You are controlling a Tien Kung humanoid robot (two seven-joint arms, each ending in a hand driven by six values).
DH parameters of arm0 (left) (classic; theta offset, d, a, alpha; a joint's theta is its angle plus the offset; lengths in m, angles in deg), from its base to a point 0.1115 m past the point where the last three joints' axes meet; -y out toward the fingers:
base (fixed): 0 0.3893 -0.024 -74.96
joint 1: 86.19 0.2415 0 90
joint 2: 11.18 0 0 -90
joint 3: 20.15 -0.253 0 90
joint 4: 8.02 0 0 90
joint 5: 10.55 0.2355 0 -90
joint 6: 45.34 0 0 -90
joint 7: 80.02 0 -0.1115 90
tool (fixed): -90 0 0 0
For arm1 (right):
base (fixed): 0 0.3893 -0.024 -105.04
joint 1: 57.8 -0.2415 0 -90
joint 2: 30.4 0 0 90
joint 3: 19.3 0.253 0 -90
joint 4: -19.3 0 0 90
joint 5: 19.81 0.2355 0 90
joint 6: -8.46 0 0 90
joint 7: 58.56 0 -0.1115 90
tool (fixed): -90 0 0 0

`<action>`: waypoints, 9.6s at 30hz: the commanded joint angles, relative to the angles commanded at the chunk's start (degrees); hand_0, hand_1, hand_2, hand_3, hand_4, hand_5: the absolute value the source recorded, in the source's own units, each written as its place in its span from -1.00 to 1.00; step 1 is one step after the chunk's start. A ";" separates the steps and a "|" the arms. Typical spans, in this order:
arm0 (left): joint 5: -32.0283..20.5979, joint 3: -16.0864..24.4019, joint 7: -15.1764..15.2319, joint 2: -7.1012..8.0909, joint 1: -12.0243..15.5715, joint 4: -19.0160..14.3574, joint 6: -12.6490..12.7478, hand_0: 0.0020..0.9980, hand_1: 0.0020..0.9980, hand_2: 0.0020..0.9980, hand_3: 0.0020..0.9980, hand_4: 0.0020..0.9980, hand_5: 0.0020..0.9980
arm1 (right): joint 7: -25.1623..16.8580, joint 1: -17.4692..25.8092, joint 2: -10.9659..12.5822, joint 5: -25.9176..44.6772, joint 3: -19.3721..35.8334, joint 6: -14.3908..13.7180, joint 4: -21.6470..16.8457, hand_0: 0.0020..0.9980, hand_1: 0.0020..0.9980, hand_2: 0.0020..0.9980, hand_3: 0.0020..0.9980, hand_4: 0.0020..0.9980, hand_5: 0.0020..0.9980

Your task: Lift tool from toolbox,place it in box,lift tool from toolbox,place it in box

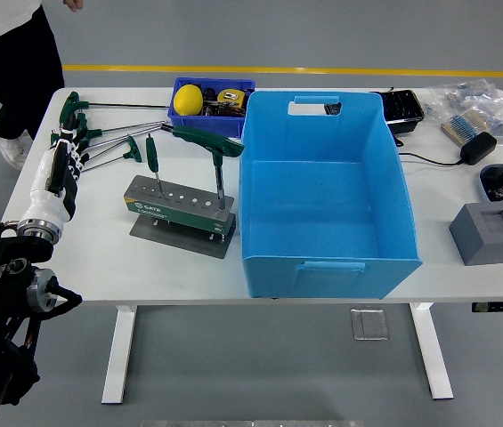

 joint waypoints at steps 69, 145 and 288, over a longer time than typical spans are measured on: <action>59.61 -15.93 -4.45 10.17 -5.72 -17.17 -11.89 1.00 1.00 1.00 1.00 1.00 0.26 | 0.30 0.21 0.04 -2.74 1.94 -0.08 0.00 0.29 0.30 0.53 0.59 1.00 0.93; 59.61 -40.65 -5.08 9.23 -29.68 10.75 -3.43 -0.43 -0.64 -0.63 -0.54 1.00 0.20 | 0.77 -1.24 1.28 -5.15 1.56 0.10 0.00 0.28 0.30 0.53 0.59 1.00 0.94; 55.37 -45.43 -12.43 20.93 -35.23 -14.75 -6.05 -0.74 -1.00 -1.00 -0.98 0.32 -0.04 | 1.08 -0.49 0.84 -7.23 4.43 -0.03 0.00 0.28 0.29 0.52 0.58 1.00 0.95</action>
